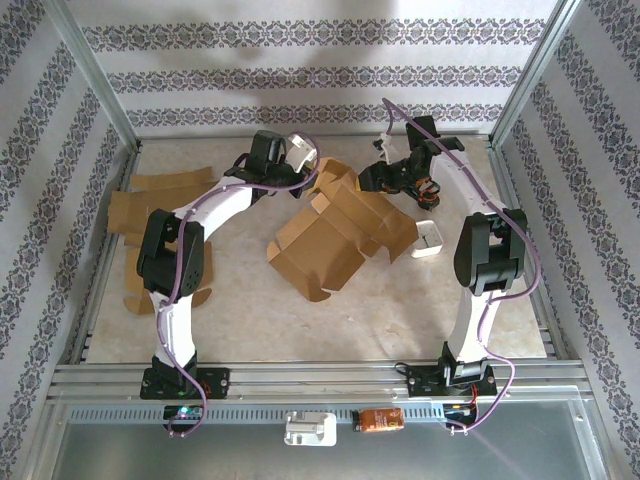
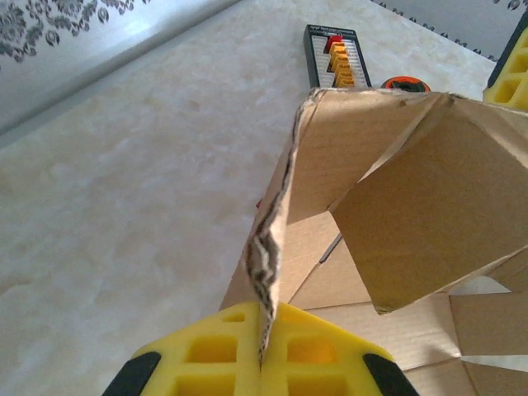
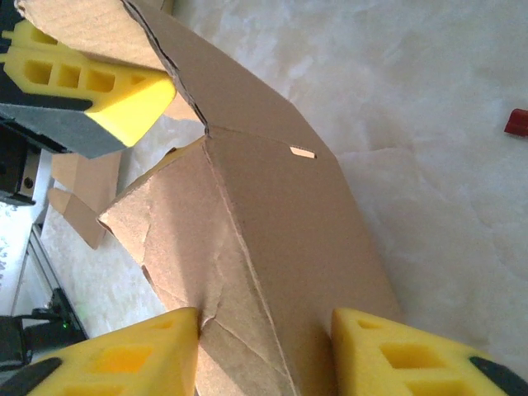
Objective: Fold the paper box
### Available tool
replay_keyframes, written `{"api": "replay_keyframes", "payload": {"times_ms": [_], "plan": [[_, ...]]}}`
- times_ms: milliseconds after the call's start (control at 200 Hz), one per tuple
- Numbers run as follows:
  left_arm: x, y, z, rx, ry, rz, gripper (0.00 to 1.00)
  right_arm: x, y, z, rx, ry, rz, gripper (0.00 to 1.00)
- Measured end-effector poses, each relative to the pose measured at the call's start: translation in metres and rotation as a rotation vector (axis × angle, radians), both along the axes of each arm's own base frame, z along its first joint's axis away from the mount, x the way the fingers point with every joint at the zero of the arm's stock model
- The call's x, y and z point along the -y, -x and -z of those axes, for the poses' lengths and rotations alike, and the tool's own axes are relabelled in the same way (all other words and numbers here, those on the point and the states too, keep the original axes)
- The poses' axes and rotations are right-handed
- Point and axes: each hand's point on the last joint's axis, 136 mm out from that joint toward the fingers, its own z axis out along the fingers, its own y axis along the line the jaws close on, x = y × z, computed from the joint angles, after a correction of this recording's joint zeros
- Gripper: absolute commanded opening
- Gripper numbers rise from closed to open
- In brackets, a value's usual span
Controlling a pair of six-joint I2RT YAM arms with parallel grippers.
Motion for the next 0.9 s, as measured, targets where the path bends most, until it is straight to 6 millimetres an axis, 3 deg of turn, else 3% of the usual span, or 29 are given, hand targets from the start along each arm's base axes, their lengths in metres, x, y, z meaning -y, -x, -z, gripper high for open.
{"api": "replay_keyframes", "payload": {"times_ms": [140,345,595,754,899], "plan": [[0.003,0.002,0.008,-0.089,0.037,-0.013,0.0,0.0,-0.001,0.005,-0.011,-0.002,0.01,0.39],[0.007,0.01,0.036,-0.26,0.081,-0.038,0.0,0.003,-0.001,0.016,-0.023,0.02,0.027,0.38],[0.008,0.022,0.05,-0.397,0.162,-0.097,0.0,-0.002,-0.002,0.035,0.01,0.089,0.031,0.36],[0.004,0.039,0.053,-0.435,0.24,-0.14,0.01,-0.008,0.006,0.03,0.078,0.138,0.025,0.37],[0.001,0.051,0.058,-0.438,0.284,-0.151,0.12,-0.012,0.015,0.025,0.123,0.157,0.018,0.36]]}}
